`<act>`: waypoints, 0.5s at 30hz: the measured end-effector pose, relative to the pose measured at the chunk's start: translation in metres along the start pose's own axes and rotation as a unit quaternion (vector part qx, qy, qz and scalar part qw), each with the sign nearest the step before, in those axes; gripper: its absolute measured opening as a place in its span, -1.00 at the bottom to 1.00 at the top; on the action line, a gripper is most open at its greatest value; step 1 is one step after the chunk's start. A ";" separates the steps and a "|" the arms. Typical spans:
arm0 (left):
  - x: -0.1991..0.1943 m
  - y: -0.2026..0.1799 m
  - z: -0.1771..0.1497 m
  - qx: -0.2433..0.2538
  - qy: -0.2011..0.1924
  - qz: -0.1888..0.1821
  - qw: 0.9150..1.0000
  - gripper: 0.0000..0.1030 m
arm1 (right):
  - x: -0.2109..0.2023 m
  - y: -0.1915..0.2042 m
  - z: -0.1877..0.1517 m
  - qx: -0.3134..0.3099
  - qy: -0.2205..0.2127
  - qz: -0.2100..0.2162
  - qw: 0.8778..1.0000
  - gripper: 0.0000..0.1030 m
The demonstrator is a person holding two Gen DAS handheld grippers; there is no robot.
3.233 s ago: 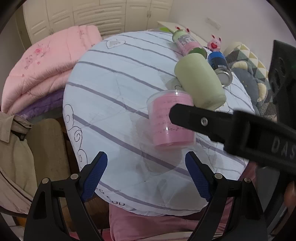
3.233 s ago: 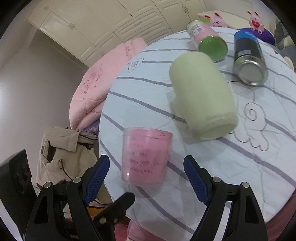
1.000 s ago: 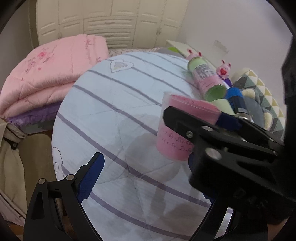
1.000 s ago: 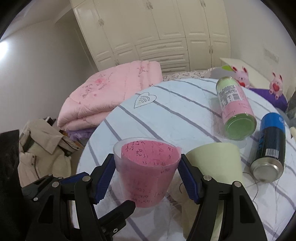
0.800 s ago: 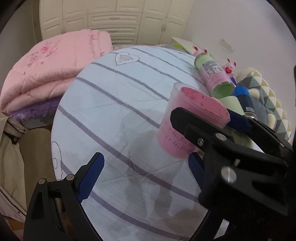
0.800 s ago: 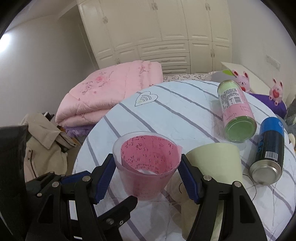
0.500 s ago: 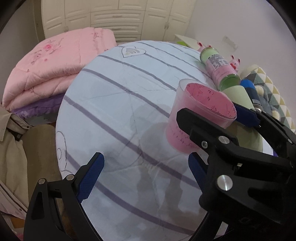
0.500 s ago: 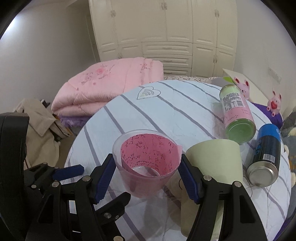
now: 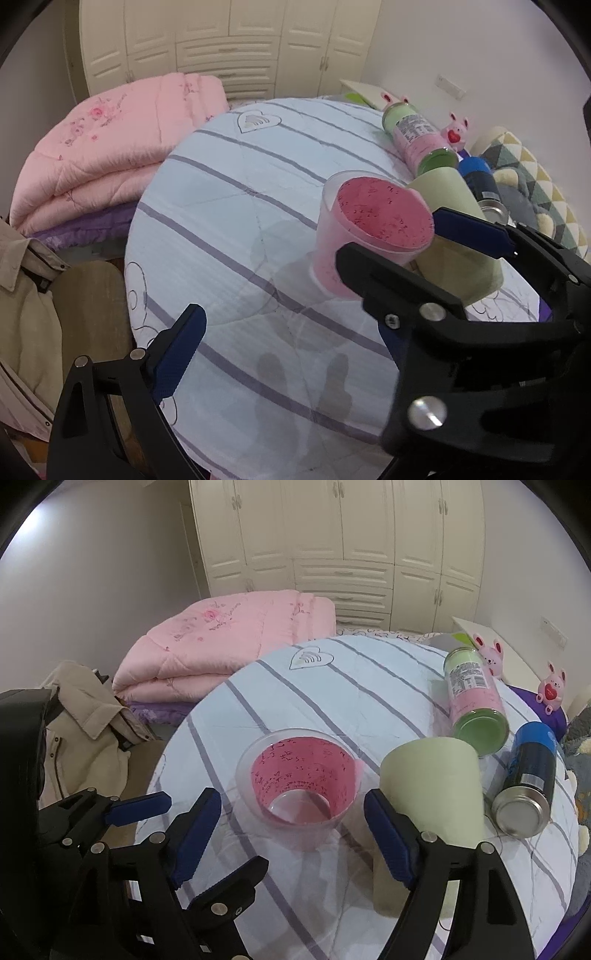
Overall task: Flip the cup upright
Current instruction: 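Open the right tool and pull it away from the upright cup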
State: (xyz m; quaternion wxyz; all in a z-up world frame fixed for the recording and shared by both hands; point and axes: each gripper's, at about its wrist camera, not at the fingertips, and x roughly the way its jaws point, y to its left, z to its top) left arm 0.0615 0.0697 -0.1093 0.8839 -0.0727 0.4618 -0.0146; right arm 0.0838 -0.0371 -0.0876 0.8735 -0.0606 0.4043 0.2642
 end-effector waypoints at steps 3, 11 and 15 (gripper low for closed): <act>-0.009 -0.003 -0.002 -0.002 -0.010 -0.001 1.000 0.86 | -0.011 -0.001 -0.001 0.001 -0.010 0.000 1.000 0.58; -0.037 -0.022 -0.006 0.007 -0.040 0.007 0.999 0.92 | -0.058 -0.020 -0.006 0.013 -0.047 0.003 0.999 0.58; -0.050 -0.035 -0.010 0.010 -0.062 0.017 0.998 0.93 | -0.084 -0.035 -0.012 0.023 -0.067 0.005 0.997 0.59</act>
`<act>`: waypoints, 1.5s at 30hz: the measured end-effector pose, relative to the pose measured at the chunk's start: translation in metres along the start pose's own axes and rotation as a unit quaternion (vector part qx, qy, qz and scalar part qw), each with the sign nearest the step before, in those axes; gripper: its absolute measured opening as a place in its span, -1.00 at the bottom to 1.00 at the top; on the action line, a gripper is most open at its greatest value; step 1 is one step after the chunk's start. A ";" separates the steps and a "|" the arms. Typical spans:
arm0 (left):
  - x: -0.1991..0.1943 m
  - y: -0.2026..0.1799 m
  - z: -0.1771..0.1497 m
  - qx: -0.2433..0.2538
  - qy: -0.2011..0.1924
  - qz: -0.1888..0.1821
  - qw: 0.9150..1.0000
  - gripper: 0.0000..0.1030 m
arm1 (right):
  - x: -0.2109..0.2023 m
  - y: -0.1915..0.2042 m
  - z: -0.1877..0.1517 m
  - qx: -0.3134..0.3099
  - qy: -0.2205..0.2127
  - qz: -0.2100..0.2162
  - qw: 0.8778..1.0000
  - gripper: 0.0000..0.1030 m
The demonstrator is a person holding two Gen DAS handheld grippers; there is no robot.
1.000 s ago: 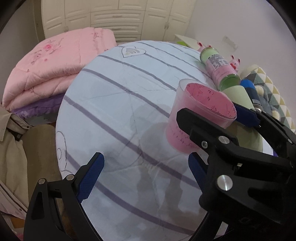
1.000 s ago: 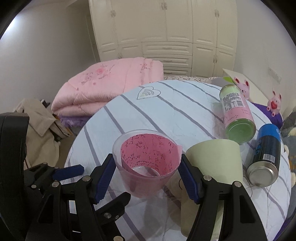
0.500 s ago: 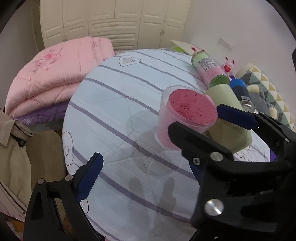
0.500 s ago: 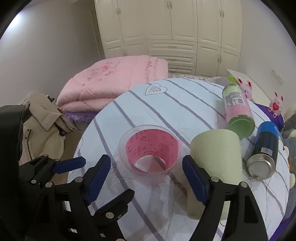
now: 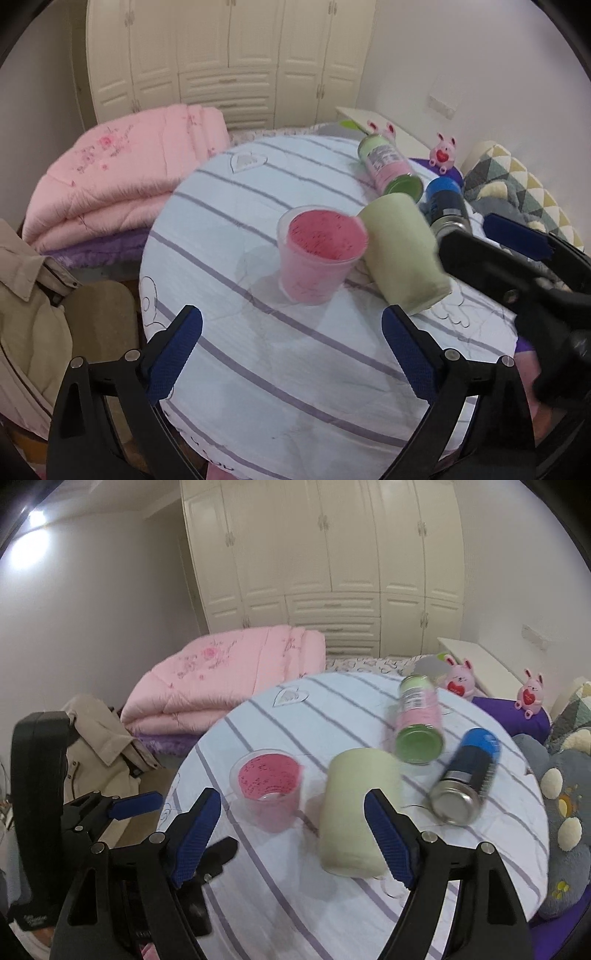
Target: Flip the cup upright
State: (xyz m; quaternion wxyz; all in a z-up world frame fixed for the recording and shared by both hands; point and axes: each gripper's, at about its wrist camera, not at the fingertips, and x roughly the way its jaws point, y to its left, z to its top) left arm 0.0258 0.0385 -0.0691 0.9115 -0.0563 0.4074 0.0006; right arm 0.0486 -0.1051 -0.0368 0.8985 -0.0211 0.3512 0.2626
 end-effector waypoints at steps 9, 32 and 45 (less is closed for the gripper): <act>-0.024 -0.035 -0.002 0.020 -0.035 0.031 0.999 0.93 | -0.043 -0.044 -0.014 0.039 -0.034 -0.004 0.999 0.61; -0.040 -0.087 -0.001 0.019 -0.092 0.093 0.991 0.99 | -0.047 -0.100 -0.061 0.026 -0.073 -0.023 0.997 0.61; -0.026 -0.096 0.000 0.007 -0.074 0.085 0.994 0.99 | -0.042 -0.129 -0.068 0.057 -0.082 -0.006 0.995 0.61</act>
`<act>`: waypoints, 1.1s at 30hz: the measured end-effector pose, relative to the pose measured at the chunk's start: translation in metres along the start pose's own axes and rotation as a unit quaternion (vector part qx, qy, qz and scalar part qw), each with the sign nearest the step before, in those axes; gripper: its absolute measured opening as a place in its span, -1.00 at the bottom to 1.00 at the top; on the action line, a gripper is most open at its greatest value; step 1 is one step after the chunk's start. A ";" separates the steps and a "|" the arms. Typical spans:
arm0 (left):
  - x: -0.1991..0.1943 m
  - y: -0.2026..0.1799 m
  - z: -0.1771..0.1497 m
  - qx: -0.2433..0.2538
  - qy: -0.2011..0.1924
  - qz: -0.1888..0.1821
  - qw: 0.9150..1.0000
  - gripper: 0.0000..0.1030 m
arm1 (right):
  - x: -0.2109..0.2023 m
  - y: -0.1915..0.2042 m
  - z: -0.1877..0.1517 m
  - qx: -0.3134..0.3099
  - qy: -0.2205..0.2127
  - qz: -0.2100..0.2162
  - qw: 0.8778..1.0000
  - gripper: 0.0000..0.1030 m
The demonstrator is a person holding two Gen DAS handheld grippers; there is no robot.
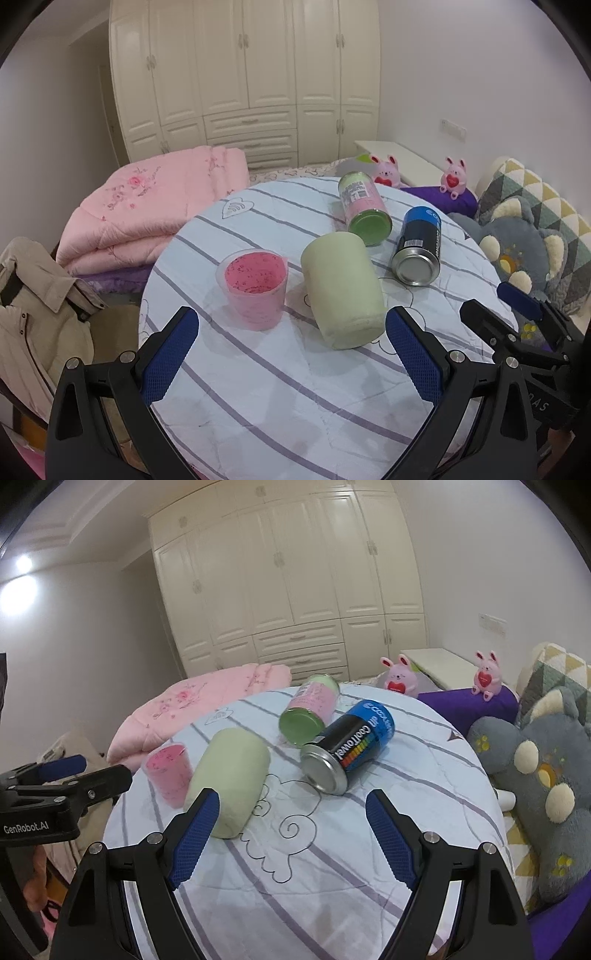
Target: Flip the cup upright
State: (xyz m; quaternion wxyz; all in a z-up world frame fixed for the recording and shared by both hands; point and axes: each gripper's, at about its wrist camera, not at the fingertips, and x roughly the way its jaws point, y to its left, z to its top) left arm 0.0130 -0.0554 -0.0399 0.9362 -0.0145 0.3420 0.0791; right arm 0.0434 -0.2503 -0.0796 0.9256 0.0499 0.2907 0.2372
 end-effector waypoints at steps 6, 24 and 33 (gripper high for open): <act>0.003 -0.003 0.000 -0.002 0.000 -0.001 1.000 0.99 | 0.002 -0.009 -0.003 0.026 -0.009 0.006 1.000 0.61; 0.001 0.001 -0.002 -0.011 -0.012 0.008 1.000 0.99 | -0.003 -0.001 -0.008 0.022 -0.026 0.001 0.999 0.61; 0.001 0.002 -0.002 -0.012 -0.013 0.008 1.000 0.99 | -0.003 0.000 -0.009 0.020 -0.023 0.002 1.000 0.61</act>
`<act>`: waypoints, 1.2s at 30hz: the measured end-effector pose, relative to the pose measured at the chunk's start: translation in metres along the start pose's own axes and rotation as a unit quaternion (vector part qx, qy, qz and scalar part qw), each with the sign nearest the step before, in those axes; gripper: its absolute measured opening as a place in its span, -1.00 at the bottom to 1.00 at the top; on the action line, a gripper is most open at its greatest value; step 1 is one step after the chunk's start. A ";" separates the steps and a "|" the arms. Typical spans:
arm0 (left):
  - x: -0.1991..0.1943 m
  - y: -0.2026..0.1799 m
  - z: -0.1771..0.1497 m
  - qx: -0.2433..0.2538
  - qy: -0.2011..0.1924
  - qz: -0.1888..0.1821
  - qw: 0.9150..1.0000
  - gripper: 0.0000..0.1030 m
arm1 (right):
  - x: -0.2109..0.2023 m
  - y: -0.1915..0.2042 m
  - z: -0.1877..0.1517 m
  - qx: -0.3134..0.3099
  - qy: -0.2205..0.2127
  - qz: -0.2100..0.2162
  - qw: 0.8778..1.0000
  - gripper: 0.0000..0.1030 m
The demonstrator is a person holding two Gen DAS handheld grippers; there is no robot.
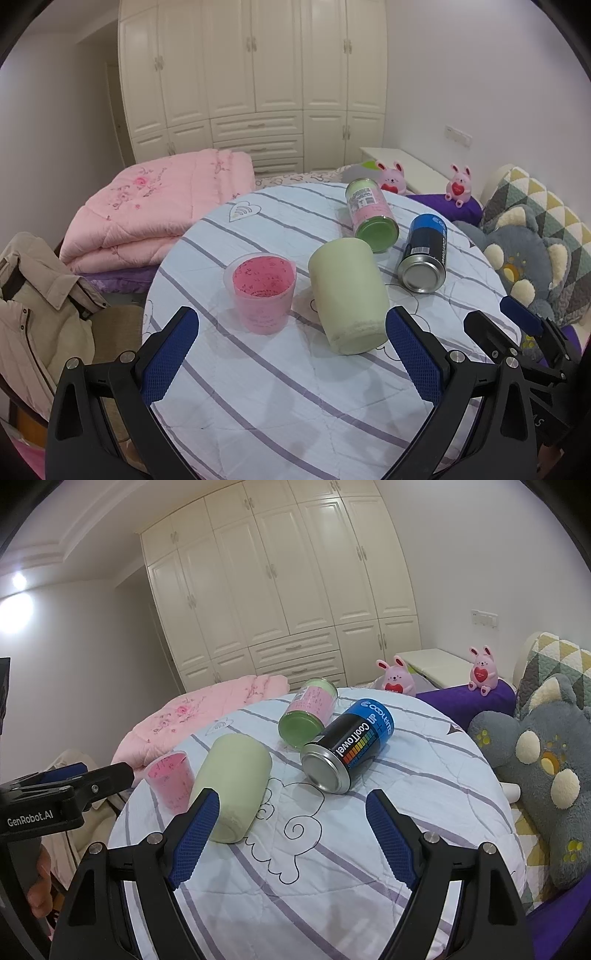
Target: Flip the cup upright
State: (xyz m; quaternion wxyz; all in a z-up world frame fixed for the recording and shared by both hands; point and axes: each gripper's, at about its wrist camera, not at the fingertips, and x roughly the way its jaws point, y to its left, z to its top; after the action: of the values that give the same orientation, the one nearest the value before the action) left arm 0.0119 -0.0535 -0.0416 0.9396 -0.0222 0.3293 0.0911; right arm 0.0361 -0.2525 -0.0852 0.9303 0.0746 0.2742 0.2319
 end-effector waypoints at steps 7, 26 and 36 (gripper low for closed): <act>0.001 0.000 0.000 0.001 -0.002 -0.001 1.000 0.99 | 0.001 0.001 0.000 -0.002 0.002 -0.003 1.000 0.61; 0.001 0.005 -0.004 0.004 -0.001 0.005 1.000 0.99 | 0.000 -0.001 0.001 -0.001 -0.004 -0.006 1.000 0.61; 0.000 0.004 -0.003 0.009 -0.008 0.010 1.000 0.99 | -0.001 0.000 0.000 -0.002 -0.003 -0.009 1.000 0.61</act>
State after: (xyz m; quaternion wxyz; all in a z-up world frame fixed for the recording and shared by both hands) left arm 0.0095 -0.0495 -0.0441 0.9415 -0.0103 0.3223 0.0976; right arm 0.0357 -0.2527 -0.0845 0.9331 0.0715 0.2719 0.2242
